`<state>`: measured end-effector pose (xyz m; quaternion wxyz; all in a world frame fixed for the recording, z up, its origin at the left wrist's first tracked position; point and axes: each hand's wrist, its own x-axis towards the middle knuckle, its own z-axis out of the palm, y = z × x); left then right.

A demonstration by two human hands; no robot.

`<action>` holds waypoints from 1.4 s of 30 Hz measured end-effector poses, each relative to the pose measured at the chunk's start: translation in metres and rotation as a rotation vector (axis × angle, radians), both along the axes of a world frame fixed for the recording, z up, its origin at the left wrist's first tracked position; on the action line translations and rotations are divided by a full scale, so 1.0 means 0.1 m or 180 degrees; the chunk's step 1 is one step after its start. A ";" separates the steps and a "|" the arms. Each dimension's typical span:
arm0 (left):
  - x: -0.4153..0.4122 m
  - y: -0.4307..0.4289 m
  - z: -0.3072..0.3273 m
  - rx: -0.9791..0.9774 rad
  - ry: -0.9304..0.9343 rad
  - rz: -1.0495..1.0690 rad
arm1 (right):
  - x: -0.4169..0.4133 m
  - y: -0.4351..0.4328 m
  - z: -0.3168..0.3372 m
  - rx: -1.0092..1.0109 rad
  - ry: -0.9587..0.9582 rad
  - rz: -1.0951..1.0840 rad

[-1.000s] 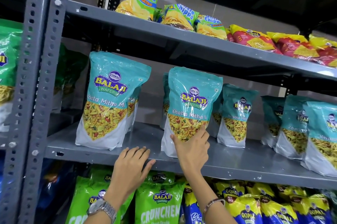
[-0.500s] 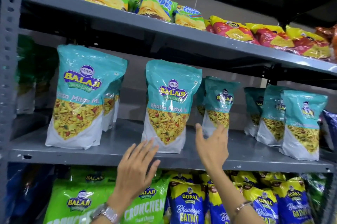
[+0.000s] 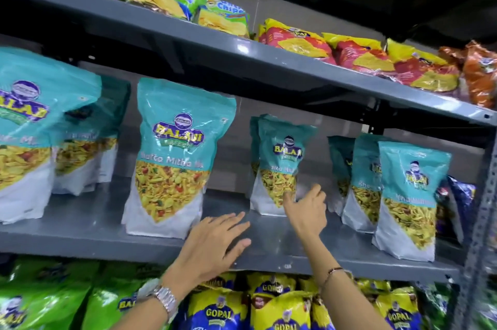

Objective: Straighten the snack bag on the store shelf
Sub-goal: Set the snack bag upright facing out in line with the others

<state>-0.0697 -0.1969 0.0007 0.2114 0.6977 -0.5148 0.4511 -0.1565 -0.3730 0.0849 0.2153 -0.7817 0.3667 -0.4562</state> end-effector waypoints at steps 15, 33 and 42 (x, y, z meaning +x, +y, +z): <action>0.01 0.03 -0.20 0.0266 0.0007 0.0346 | 0.96 -0.40 -0.07 0.0276 -0.0273 0.0361; -0.03 0.04 -0.22 0.0185 0.0097 0.0336 | 1.01 -0.44 -0.13 0.0200 -0.0376 0.0345; -0.05 0.02 -0.23 0.0019 0.0137 0.0329 | 0.74 -0.28 -0.14 0.0203 -0.0476 0.0376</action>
